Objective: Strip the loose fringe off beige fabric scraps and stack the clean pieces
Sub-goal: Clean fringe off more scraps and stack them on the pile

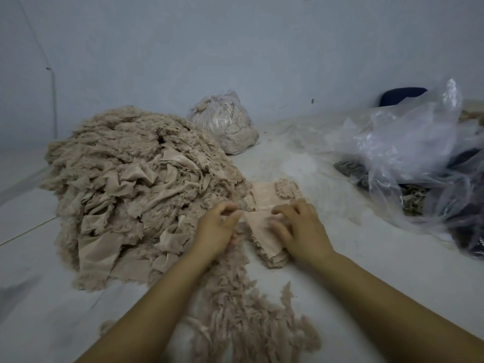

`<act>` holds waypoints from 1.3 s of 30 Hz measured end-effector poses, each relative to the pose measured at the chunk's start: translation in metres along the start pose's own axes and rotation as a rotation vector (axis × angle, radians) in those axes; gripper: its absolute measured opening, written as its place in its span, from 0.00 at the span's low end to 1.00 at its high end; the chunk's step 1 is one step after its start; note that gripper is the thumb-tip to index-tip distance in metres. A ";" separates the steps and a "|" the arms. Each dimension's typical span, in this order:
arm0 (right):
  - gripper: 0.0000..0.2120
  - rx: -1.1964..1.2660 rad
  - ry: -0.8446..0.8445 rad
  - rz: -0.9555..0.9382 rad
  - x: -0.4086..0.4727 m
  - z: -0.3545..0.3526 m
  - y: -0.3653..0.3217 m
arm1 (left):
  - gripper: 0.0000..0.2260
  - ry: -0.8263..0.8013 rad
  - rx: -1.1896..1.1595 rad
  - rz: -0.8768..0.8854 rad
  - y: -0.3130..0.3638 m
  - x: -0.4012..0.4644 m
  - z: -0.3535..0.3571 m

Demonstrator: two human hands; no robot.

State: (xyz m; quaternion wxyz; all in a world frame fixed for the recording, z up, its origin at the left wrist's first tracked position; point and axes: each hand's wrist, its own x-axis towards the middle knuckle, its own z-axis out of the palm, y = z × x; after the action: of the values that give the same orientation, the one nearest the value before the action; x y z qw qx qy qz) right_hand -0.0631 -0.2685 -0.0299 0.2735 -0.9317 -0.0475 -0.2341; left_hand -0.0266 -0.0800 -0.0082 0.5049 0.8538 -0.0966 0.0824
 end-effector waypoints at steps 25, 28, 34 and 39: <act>0.07 1.228 -0.386 0.428 -0.008 0.017 -0.112 | 0.10 0.012 -0.097 0.129 0.002 -0.037 -0.055; 0.01 1.256 -0.346 0.426 -0.009 0.014 -0.110 | 0.12 -0.133 -0.412 0.027 0.000 -0.041 -0.051; 0.08 1.145 -0.165 0.447 -0.006 0.014 -0.097 | 0.12 -0.189 -0.436 -0.022 -0.003 -0.040 -0.043; 0.12 1.188 -0.218 0.371 -0.008 0.013 -0.091 | 0.15 -0.377 -0.173 0.018 -0.008 -0.035 -0.037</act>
State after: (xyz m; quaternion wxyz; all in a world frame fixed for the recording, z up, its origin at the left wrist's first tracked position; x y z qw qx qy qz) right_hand -0.0851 -0.1842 0.0010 0.7738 -0.6322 -0.0344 -0.0200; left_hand -0.0601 -0.0411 -0.0059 0.5487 0.8065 -0.2039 -0.0829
